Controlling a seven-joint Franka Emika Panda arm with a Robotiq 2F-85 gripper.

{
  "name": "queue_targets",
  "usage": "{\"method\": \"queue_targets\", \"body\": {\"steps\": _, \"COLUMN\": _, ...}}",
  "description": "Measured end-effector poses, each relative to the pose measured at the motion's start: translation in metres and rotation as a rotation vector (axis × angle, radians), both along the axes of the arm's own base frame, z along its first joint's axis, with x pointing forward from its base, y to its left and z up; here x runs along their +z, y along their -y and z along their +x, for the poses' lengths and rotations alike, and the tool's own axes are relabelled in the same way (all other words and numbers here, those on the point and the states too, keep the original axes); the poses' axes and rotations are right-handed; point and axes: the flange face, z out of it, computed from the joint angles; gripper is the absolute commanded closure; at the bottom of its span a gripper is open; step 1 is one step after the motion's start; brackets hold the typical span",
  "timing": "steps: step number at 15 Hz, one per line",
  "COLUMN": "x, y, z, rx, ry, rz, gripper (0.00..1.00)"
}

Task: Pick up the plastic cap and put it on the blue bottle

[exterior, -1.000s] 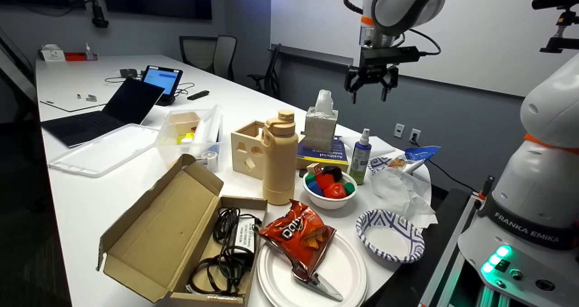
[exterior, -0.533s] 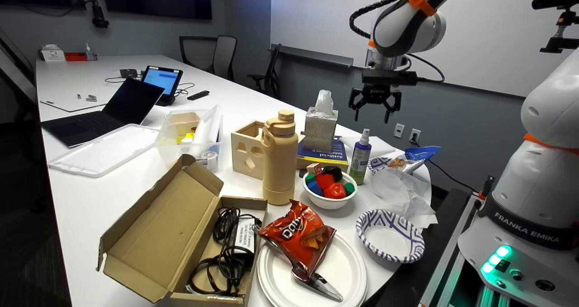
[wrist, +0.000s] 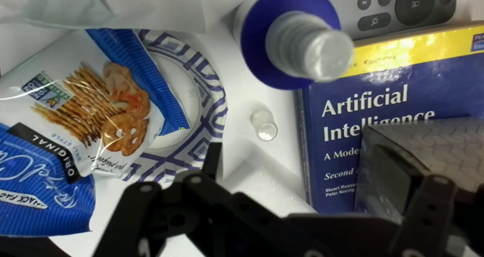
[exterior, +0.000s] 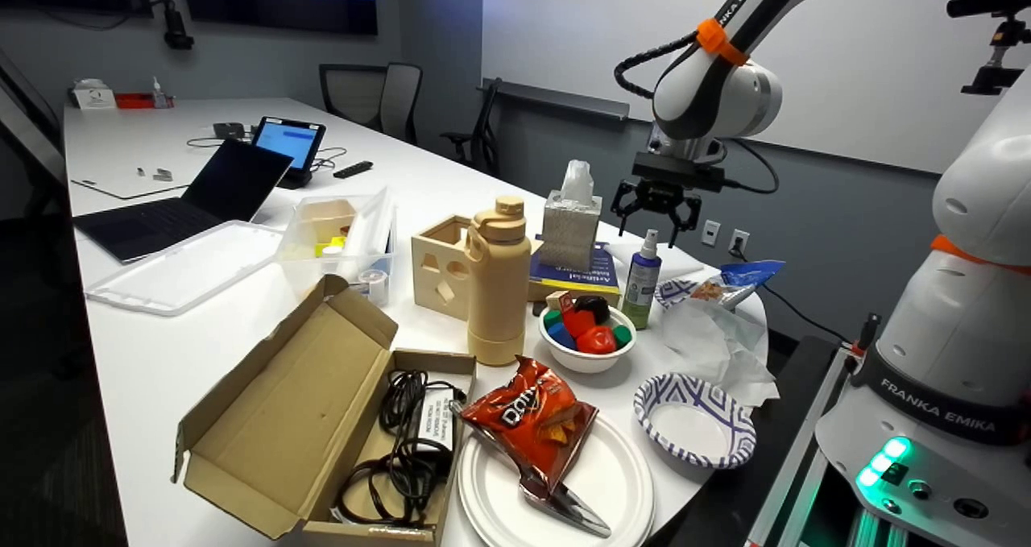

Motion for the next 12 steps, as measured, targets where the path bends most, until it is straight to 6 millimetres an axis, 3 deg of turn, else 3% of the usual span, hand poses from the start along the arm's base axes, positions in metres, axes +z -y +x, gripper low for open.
{"method": "queue_targets", "body": {"steps": 4, "x": -0.022, "y": 0.001, "z": 0.0, "rx": -0.027, "ry": -0.003, "rz": 0.013, "gripper": 0.0}}
{"method": "queue_targets", "body": {"steps": 10, "x": -0.042, "y": 0.02, "z": -0.005, "rx": -0.091, "ry": 0.0, "rz": 0.039, "gripper": 0.0}}
{"method": "queue_targets", "body": {"steps": 11, "x": -0.044, "y": 0.023, "z": -0.005, "rx": -0.1, "ry": 0.0, "rz": 0.044, "gripper": 0.03}}
{"method": "queue_targets", "body": {"steps": 12, "x": -0.046, "y": 0.025, "z": -0.005, "rx": -0.106, "ry": -0.001, "rz": 0.049, "gripper": 0.14}}
